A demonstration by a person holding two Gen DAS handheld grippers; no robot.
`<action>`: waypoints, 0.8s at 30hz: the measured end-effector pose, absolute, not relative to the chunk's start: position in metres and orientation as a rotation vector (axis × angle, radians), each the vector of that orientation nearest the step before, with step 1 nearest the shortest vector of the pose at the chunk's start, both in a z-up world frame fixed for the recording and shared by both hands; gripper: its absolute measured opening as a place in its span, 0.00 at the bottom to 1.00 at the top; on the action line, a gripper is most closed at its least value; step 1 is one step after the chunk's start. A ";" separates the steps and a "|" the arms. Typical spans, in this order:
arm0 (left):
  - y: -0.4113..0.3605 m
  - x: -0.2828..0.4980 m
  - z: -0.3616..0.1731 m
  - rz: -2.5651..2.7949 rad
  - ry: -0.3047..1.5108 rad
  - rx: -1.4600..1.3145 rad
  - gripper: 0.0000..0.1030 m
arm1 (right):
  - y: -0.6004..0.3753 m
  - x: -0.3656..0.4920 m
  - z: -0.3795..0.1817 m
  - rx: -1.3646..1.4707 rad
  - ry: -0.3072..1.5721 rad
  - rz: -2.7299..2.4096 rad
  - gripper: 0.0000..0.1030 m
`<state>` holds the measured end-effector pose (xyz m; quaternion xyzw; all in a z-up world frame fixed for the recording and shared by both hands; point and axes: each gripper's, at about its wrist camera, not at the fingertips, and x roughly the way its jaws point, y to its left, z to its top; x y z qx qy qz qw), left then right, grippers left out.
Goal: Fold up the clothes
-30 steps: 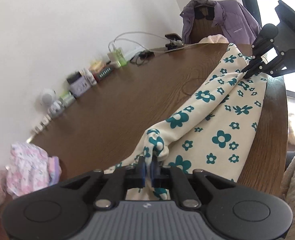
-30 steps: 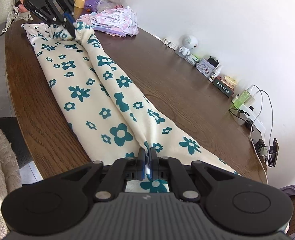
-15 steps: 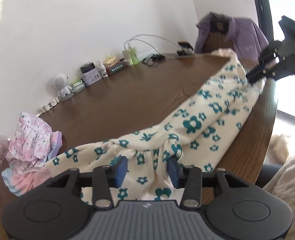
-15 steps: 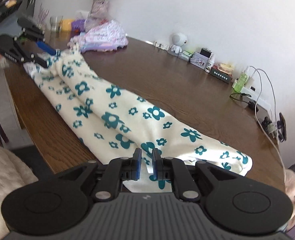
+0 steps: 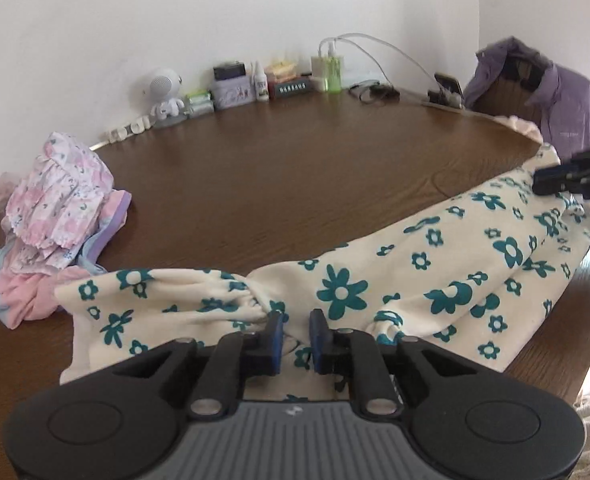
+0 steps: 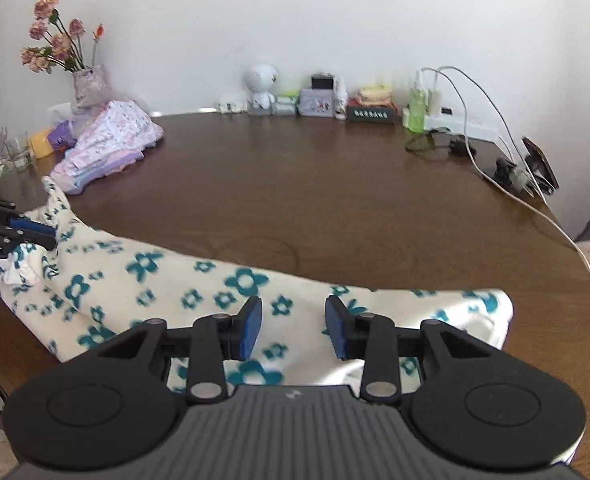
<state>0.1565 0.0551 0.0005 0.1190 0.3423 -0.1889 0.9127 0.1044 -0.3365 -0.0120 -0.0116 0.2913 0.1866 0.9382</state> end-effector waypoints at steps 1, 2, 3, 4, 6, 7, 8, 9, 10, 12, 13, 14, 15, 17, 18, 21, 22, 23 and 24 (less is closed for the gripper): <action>0.058 0.154 -0.001 -0.387 0.694 0.239 0.15 | -0.338 0.107 -0.016 -0.017 0.604 0.365 0.24; 0.057 0.152 -0.003 -0.376 0.680 0.250 0.15 | -0.339 0.109 -0.021 -0.010 0.613 0.350 0.24; 0.055 0.149 -0.005 -0.365 0.666 0.263 0.15 | -0.340 0.112 -0.025 -0.003 0.622 0.334 0.24; 0.052 0.147 -0.006 -0.355 0.654 0.279 0.15 | -0.341 0.114 -0.029 0.004 0.631 0.318 0.24; 0.047 0.143 -0.008 -0.333 0.630 0.312 0.15 | -0.341 0.113 -0.031 0.009 0.619 0.308 0.25; 0.047 0.144 -0.008 -0.329 0.631 0.307 0.15 | -0.341 0.113 -0.032 0.011 0.613 0.303 0.26; 0.048 0.144 -0.007 -0.332 0.635 0.296 0.15 | -0.341 0.112 -0.031 0.016 0.606 0.295 0.28; 0.051 0.146 -0.006 -0.337 0.638 0.285 0.15 | -0.342 0.111 -0.030 0.020 0.599 0.287 0.30; 0.053 0.147 -0.005 -0.343 0.641 0.274 0.17 | -0.342 0.110 -0.030 0.025 0.592 0.280 0.30; 0.056 0.146 -0.001 -0.322 0.627 0.306 0.18 | -0.346 0.104 -0.020 0.088 0.559 0.279 0.31; 0.058 0.145 0.002 -0.311 0.614 0.306 0.18 | -0.346 0.101 -0.015 0.095 0.544 0.286 0.31; 0.061 0.144 0.006 -0.301 0.601 0.304 0.18 | -0.344 0.099 -0.012 0.075 0.536 0.279 0.32; 0.064 0.142 0.010 -0.292 0.588 0.303 0.18 | -0.341 0.097 -0.010 0.035 0.523 0.258 0.32; 0.069 0.140 0.018 -0.292 0.563 0.277 0.23 | -0.338 0.098 -0.011 -0.015 0.504 0.227 0.32; 0.070 0.138 0.021 -0.308 0.557 0.260 0.23 | -0.338 0.100 -0.013 -0.028 0.503 0.214 0.32; 0.065 0.142 0.012 -0.289 0.595 0.281 0.25 | -0.343 0.108 -0.020 -0.033 0.529 0.174 0.32; 0.064 0.145 0.004 -0.274 0.626 0.297 0.24 | -0.347 0.112 -0.025 -0.009 0.558 0.161 0.32; 0.063 0.149 -0.003 -0.259 0.657 0.313 0.23 | -0.351 0.116 -0.029 0.015 0.587 0.148 0.32; 0.066 0.148 -0.006 -0.262 0.640 0.287 0.23 | -0.355 0.120 -0.033 0.039 0.616 0.135 0.33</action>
